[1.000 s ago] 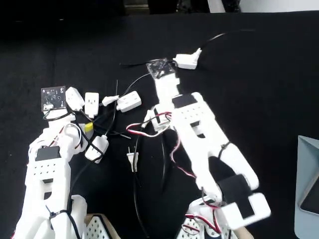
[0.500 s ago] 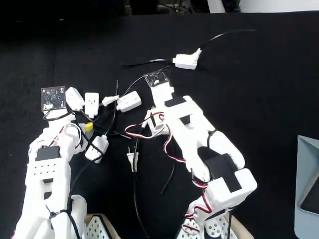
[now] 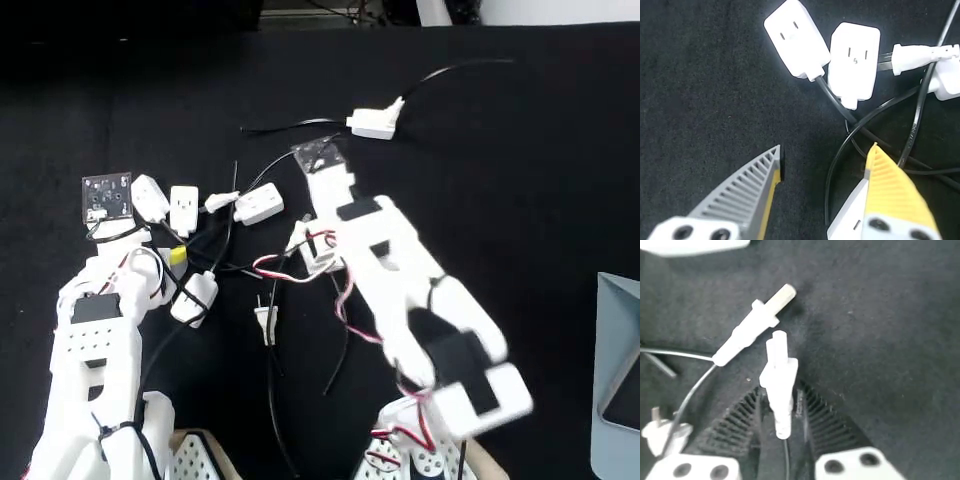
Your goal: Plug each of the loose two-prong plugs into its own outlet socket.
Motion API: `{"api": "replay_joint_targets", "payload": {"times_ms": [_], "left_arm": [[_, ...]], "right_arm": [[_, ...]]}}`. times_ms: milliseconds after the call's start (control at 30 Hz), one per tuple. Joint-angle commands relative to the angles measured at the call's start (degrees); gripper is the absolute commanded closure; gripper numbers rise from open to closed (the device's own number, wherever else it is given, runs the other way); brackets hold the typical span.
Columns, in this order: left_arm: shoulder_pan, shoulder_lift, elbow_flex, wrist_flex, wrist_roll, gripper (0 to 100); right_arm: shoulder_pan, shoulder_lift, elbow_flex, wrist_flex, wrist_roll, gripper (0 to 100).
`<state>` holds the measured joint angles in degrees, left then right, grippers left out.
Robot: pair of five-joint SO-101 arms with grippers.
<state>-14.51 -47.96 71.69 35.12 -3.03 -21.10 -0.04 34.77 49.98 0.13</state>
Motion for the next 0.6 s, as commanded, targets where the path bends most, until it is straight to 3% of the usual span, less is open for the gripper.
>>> {"api": "replay_joint_targets", "payload": {"times_ms": [0, 133, 300, 467, 567], "left_arm": [[-0.66, -0.97, -0.66, -1.05, 0.35, 73], [-0.66, -0.97, -0.66, -1.05, 0.44, 73], [-0.66, -0.97, -0.66, -1.05, 0.44, 73], [-0.66, -0.97, -0.66, -1.05, 0.53, 73], [-0.66, -0.97, -0.66, -1.14, 0.53, 73]], "right_arm": [[-0.44, -12.88, 1.98, -0.18, -5.63, 98.7], [1.41, -21.41, 2.68, 0.35, -21.19, 98.5], [8.26, -25.89, 3.74, 0.35, -32.97, 98.2], [15.21, -25.98, 4.53, 0.53, -36.40, 97.4], [16.53, -25.98, 4.88, 3.34, -36.75, 87.5]]}}
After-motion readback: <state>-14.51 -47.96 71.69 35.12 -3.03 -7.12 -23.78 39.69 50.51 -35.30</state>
